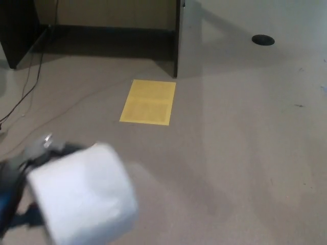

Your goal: A person is holding a toilet paper roll and the robot extends its left hand to grab the roll by inserting its thumb into the gap in the middle and brings its hand down by its side. Then it extends its arm again to hand the toilet paper roll back to the person.

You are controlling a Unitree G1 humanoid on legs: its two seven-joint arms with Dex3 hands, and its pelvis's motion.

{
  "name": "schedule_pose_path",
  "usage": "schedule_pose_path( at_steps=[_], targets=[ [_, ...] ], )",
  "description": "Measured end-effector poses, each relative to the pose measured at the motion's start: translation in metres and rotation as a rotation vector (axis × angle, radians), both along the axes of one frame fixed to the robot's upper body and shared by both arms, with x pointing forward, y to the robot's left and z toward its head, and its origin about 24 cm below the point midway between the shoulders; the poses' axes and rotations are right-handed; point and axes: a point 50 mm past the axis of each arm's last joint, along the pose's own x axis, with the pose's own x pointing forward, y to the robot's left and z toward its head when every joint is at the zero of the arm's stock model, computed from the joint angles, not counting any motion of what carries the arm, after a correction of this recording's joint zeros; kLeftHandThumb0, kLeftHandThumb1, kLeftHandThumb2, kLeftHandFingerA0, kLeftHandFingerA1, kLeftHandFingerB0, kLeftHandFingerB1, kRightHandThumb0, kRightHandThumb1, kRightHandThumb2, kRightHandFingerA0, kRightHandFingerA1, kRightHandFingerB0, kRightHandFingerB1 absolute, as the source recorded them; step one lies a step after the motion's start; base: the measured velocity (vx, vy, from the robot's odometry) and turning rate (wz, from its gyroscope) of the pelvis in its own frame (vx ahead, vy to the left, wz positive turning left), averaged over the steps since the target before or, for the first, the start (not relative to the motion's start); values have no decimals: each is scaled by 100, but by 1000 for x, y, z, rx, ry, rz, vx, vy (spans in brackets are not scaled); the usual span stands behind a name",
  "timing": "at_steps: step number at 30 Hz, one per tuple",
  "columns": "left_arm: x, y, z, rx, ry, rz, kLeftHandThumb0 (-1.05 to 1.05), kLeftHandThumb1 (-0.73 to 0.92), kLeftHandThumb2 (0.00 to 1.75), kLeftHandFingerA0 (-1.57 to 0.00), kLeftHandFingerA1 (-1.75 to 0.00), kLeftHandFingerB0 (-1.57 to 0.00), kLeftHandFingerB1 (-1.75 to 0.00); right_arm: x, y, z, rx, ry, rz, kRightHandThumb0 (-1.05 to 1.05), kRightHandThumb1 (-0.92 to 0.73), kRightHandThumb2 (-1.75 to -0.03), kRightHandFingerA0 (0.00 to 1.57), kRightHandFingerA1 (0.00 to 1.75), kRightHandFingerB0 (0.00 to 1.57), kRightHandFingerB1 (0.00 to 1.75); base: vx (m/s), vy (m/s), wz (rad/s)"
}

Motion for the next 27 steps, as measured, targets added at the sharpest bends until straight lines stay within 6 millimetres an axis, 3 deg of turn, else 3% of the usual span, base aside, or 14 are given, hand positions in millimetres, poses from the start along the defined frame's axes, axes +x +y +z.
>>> schedule_pose_path(
  at_steps=[3,4,9,11,13,14,15,18,19,20,21,24,25,27],
  targets=[
    [-8,20,-27,18,104,67,-1,74,90,-94,-147,-76,-129,1,1,0,2,-3,2,-33,-67,-60,64,56,50,39,0,0,0],
    [-11,27,-36,23,142,92,-6,77,86,-88,-139,-73,-128,1,1,0,3,-4,3,-32,-67,-60,66,59,51,39,0,0,0],
    [-26,54,-75,70,316,192,-2,79,70,-82,-134,-74,-121,5,2,2,4,-12,5,-33,-68,-60,65,59,50,39,0,0,0],
    [-33,63,-90,110,391,227,-10,80,64,-78,-134,-73,-112,7,3,4,4,-19,7,-34,-68,-60,65,58,50,39,0,0,0],
    [-41,72,-105,158,472,262,-13,80,64,-77,-136,-70,-119,9,3,5,4,-26,8,-34,-68,-60,63,55,50,39,0,0,0],
    [-45,76,-111,180,508,275,-17,83,65,-85,-136,-67,-122,10,3,6,4,-28,9,-34,-67,-60,62,53,51,39,0,0,0],
    [-50,81,-118,205,547,291,-15,78,67,-84,-147,-67,-132,11,3,6,4,-29,9,-34,-67,-60,62,59,51,40,0,0,0],
    [-62,92,-134,280,641,323,-14,82,64,-88,-137,-69,-127,12,3,7,4,-33,8,-34,-67,-61,62,57,51,39,0,0,0],
    [-64,94,-136,297,658,330,-15,82,69,-86,-144,-71,-129,12,3,7,3,-33,8,-34,-67,-60,65,62,51,39,0,0,0],
    [-68,98,-141,329,685,342,-16,81,64,-88,-129,-71,-107,12,3,7,3,-34,8,-34,-67,-60,65,63,51,39,0,0,0],
    [-71,101,-143,351,700,349,-14,82,64,-84,-138,-69,-121,12,3,7,3,-34,7,-33,-67,-60,66,63,50,39,0,0,0],
    [-77,109,-149,408,731,366,-15,80,64,-88,-140,-71,-120,12,2,7,1,-33,1,-33,-67,-60,66,64,50,39,0,0,0],
    [-78,109,-149,419,732,368,-15,78,67,-87,-146,-72,-131,12,2,7,0,-32,0,-34,-66,-60,64,59,49,39,0,0,0],
    [-80,112,-150,456,724,373,-15,79,67,-86,-148,-71,-134,12,1,7,0,-32,-5,-33,-67,-60,65,65,50,39,0,0,0]
  ],
)
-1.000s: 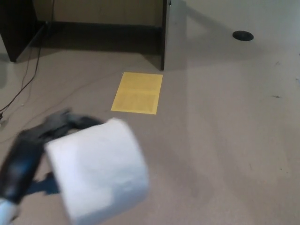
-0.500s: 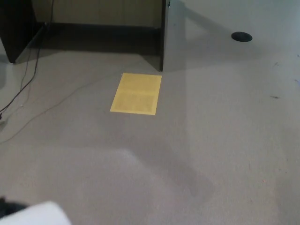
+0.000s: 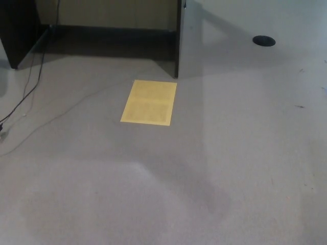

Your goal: A person is holding a toilet paper roll and the robot extends its left hand to grab the roll by inserting its thumb into the gap in the middle and brings its hand down by its side. Then it extends its arm again to hand the toilet paper roll back to the person.

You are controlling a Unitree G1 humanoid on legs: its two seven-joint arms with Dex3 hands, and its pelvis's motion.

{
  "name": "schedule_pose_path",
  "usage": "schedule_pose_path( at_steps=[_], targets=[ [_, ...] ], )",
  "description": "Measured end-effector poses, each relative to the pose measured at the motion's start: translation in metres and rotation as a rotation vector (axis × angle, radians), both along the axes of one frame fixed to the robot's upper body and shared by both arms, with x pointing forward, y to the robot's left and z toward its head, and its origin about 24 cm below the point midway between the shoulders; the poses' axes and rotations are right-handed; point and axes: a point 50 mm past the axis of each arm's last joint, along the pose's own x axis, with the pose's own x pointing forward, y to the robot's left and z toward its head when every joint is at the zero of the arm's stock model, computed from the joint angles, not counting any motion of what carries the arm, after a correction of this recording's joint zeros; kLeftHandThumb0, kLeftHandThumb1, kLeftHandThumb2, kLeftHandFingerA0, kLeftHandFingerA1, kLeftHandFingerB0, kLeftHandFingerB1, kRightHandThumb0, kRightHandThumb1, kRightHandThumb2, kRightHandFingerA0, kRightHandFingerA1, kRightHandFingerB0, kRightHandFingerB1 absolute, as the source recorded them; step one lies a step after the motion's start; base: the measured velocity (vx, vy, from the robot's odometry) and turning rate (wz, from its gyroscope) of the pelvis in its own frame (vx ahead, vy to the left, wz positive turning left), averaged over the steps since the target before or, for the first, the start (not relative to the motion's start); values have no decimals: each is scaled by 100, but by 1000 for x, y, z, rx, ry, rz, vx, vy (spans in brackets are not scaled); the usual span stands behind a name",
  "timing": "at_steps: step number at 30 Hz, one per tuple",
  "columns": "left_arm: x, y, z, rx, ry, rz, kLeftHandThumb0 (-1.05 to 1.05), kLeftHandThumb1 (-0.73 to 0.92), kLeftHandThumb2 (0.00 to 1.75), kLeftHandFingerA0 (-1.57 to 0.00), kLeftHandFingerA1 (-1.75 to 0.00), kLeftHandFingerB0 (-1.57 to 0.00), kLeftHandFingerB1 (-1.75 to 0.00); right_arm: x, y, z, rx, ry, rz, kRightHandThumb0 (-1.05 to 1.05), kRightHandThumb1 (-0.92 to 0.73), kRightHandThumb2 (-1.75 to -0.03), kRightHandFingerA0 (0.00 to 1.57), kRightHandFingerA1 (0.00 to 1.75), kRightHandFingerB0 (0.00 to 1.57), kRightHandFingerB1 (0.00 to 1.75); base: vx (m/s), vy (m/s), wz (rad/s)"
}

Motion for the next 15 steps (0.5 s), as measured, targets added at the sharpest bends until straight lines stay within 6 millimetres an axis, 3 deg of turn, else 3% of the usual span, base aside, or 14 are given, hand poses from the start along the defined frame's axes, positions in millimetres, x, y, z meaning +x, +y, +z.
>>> schedule_pose_path(
  at_steps=[2,3,4,8,9,10,12,13,14,15],
  targets=[
    [0,1,1,9,-21,-1,-14,81,64,-94,-137,-75,-117,0,-1,0,1,0,-6,-33,-66,-59,65,65,49,38,0,0,0],
    [1,1,1,10,-33,-1,-15,82,65,-93,-144,-70,-125,-1,-1,0,1,0,-7,-40,-54,-85,63,71,44,53,0,0,0],
    [2,0,3,13,-57,-2,-15,84,64,-90,-149,-69,-128,-1,-2,0,1,2,-9,-34,-67,-60,68,65,49,38,0,0,0],
    [18,-2,16,9,-168,-19,-14,82,69,-85,-152,-69,-130,-3,-2,-1,0,6,-11,-34,-66,-59,69,70,50,38,0,0,0],
    [25,-4,22,6,-207,-33,-14,81,71,-87,-154,-70,-133,-3,-3,-1,-1,7,-12,-40,-54,-85,66,74,43,53,0,0,0],
    [36,-8,31,0,-268,-56,-14,81,77,-89,-151,-73,-130,-3,-3,-1,-1,7,-13,-34,-66,-60,64,59,49,38,0,0,0],
    [57,-17,50,-13,-383,-107,-9,81,76,-87,-147,-71,-132,-3,-3,-1,-1,7,-12,-34,-67,-60,67,64,50,39,0,0,0],
    [64,-22,57,-16,-422,-130,-10,83,73,-81,-147,-67,-133,-3,-3,-1,-1,7,-12,-40,-54,-86,64,72,42,53,0,0,0],
    [74,-29,67,-23,-474,-164,-7,79,76,-83,-147,-68,-130,-3,-3,-1,-1,8,-12,-33,-66,-59,67,63,49,38,0,0,0],
    [80,-34,74,-27,-507,-188,-7,79,76,-83,-147,-68,-130,-3,-2,-1,-1,8,-11,-33,-66,-59,67,63,49,38,0,0,0]
  ],
)
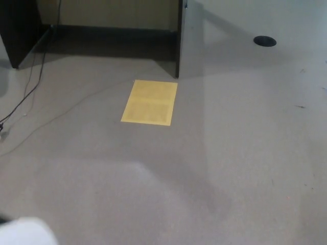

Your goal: A person is holding a toilet paper roll and the robot extends its left hand to grab the roll by inserting its thumb into the gap in the middle and brings its hand down by its side. Then it extends its arm again to hand the toilet paper roll back to the person.

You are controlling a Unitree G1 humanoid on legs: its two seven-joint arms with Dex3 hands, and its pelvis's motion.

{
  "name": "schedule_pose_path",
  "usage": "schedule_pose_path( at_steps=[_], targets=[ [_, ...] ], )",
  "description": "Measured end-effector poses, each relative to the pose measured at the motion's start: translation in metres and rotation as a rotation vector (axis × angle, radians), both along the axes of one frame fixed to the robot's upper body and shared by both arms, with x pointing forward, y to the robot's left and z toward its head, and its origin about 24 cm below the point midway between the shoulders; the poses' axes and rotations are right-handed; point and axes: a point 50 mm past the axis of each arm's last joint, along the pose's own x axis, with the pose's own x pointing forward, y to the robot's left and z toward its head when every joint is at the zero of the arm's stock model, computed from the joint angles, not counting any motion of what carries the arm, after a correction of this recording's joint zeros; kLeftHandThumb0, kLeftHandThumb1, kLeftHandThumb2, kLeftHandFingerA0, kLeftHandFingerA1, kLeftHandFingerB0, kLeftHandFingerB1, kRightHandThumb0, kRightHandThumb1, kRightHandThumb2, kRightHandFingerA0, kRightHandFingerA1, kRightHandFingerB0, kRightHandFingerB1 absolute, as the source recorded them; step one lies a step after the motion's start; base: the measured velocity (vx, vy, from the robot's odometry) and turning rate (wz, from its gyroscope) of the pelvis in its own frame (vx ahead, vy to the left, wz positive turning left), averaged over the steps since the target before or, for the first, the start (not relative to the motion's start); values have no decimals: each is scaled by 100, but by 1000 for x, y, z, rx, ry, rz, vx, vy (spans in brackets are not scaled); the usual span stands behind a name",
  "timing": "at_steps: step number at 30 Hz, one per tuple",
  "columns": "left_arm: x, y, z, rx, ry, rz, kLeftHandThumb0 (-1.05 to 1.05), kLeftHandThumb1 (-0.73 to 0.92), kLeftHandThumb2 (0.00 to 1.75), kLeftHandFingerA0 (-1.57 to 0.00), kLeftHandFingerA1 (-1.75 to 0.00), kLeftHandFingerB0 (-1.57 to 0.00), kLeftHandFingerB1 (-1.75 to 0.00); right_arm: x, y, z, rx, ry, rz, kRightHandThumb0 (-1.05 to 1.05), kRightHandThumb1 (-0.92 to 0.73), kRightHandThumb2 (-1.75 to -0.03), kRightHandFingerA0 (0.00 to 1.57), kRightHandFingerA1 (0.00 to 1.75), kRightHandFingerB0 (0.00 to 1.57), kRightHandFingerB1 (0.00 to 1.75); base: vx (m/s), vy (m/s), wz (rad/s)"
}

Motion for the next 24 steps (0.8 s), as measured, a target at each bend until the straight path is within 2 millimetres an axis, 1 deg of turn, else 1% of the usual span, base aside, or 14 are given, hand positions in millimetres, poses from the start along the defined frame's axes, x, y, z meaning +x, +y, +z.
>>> schedule_pose_path(
  at_steps=[1,2,4,9,11,12,13,14,15,16,19,21,22,24],
  targets=[
    [8,-9,10,-3,-49,-38,-4,80,74,-78,-147,-68,-131,0,0,0,0,0,0,-40,-54,-85,65,72,43,53,0,0,0],
    [15,-16,18,-7,-89,-69,-2,78,76,-81,-150,-71,-130,0,0,0,0,1,1,-34,-67,-60,66,63,49,38,0,0,0],
    [29,-37,36,-20,-178,-148,-4,78,74,-83,-148,-70,-126,0,1,-1,1,2,2,-33,-67,-60,63,55,49,38,0,0,0],
    [55,-91,81,-51,-362,-329,-5,79,71,-76,-148,-68,-130,0,1,-1,1,2,4,-34,-67,-60,65,58,49,39,0,0,0],
    [63,-112,99,-60,-429,-398,-5,78,70,-77,-152,-69,-131,0,1,0,2,1,4,-34,-67,-60,66,63,50,39,0,0,0],
    [67,-129,114,-68,-476,-450,-4,77,68,-78,-155,-69,-131,0,1,0,2,1,4,-40,-54,-86,63,72,45,54,0,0,0],
    [71,-144,127,-75,-517,-495,-7,78,68,-75,-155,-66,-134,1,2,0,2,-1,5,-40,-54,-86,65,75,46,54,0,0,0],
    [73,-154,136,-79,-545,-524,-15,76,73,-81,-156,-70,-133,1,2,0,3,-3,6,-34,-67,-60,62,56,50,39,0,0,0],
    [76,-170,150,-86,-584,-570,-15,76,73,-81,-156,-70,-133,2,3,1,3,-6,7,-34,-67,-60,62,56,50,39,0,0,0],
    [77,-182,159,-92,-611,-605,-19,79,68,-75,-167,-60,-143,3,3,1,4,-6,8,-35,-67,-60,63,55,51,40,0,0,0],
    [77,-222,184,-112,-670,-711,-19,79,68,-68,-167,-55,-149,3,3,1,4,-7,11,-35,-65,-59,65,56,51,40,0,0,0],
    [75,-241,194,-125,-687,-760,-17,76,72,-71,-169,-61,-147,3,3,1,4,-7,11,-35,-66,-59,70,84,51,39,0,0,0],
    [73,-256,200,-132,-698,-798,-15,76,67,-69,-168,-61,-147,3,3,1,4,-8,11,-35,-65,-59,70,75,50,39,0,0,0],
    [67,-285,211,-145,-711,-871,-17,75,64,-69,-166,-62,-144,3,3,1,5,-8,11,-35,-65,-59,70,75,50,39,0,0,0]
  ],
)
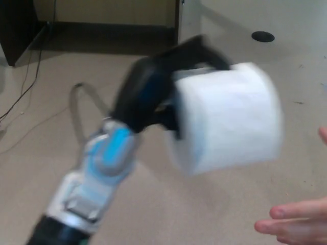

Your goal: A person is holding a toilet paper roll and the robot extends its left hand to grab the roll by inserting its thumb into the gap in the middle and brings its hand down by its side. Then it extends its arm again to hand the toilet paper roll back to the person.

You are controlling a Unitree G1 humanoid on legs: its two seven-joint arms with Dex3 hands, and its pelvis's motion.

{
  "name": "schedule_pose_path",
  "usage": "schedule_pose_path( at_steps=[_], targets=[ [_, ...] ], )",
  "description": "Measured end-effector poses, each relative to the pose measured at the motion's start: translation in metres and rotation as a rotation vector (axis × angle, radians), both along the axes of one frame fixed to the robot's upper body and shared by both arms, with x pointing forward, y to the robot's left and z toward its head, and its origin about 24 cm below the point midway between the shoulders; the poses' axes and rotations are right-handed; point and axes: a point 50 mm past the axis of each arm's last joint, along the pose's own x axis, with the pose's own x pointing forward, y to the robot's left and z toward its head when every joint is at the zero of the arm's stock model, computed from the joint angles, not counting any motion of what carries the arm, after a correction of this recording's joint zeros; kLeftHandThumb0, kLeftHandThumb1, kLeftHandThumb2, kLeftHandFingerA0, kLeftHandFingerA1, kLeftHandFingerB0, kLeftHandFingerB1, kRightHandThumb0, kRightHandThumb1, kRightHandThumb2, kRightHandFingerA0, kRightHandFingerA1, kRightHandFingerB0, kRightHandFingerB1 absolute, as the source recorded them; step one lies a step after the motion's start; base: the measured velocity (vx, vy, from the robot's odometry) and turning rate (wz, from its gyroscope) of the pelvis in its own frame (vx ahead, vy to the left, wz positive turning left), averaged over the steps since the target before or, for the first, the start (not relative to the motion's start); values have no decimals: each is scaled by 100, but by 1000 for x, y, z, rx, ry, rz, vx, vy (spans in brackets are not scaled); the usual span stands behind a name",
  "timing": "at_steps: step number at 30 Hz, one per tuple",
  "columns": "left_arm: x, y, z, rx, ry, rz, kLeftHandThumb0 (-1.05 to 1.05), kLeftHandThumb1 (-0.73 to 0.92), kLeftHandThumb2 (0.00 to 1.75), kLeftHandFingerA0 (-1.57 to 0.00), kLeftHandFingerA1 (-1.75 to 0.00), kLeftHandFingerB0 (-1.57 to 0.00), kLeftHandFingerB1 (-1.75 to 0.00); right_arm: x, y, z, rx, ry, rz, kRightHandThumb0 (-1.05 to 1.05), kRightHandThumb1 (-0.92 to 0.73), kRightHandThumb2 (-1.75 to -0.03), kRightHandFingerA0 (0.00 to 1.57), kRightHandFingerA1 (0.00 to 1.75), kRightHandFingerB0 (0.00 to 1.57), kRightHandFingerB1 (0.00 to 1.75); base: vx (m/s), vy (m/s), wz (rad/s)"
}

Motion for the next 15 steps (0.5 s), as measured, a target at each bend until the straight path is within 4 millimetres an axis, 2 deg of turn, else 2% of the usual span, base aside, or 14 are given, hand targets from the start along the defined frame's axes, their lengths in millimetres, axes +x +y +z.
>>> schedule_pose_path(
  at_steps=[1,2,4,5,6,7,8,11,12,13,14,15],
  targets=[
    [-3,-12,4,7,-10,-27,-15,73,64,-84,-166,-68,-143,0,0,0,0,0,0,-35,-65,-59,68,70,50,40,0,0,0],
    [-8,-26,9,17,-21,-62,-21,73,72,-82,-165,-70,-138,0,0,0,1,0,1,-35,-66,-59,64,61,50,40,0,0,0],
    [-16,-43,14,27,-30,-105,-21,73,72,-82,-165,-70,-138,0,0,0,2,-1,3,-35,-66,-59,64,61,50,40,0,0,0],
    [-23,-58,17,41,-37,-138,-23,76,68,-85,-167,-73,-136,0,1,0,3,-1,4,-35,-66,-60,64,59,50,41,0,0,0],
    [-27,-66,19,49,-41,-155,-23,76,66,-87,-167,-78,-121,0,0,0,3,0,3,-35,-66,-60,64,59,50,40,0,0,0],
    [-29,-68,20,51,-43,-159,-23,77,66,-87,-168,-78,-119,0,0,0,3,0,3,-35,-66,-60,63,58,50,40,0,0,0],
    [-36,-78,23,64,-51,-178,-24,77,65,-85,-169,-80,-114,-1,0,-1,3,4,3,-35,-66,-59,66,62,51,41,0,0,0],
    [-50,-92,26,89,-67,-196,-28,75,64,-85,-170,-74,-127,-2,1,-1,3,6,7,-33,-66,-59,67,65,52,42,0,0,0],
    [-54,-94,27,97,-72,-197,-33,58,95,-113,-134,-79,-114,-2,1,-2,4,6,10,-38,-52,-85,66,74,47,56,0,0,0],
    [-58,-97,28,105,-80,-198,-35,59,94,-113,-136,-79,-117,-2,2,-2,4,6,13,-31,-66,-59,68,68,52,42,0,0,0],
    [-61,-98,28,114,-87,-196,-26,78,65,-81,-174,-65,-150,-2,2,-2,4,7,17,-30,-67,-59,66,64,52,42,0,0,0],
    [-63,-99,28,120,-90,-193,-24,78,66,-88,-172,-64,-150,-2,2,-2,4,7,17,-30,-67,-59,65,65,51,42,0,0,0]
  ],
)
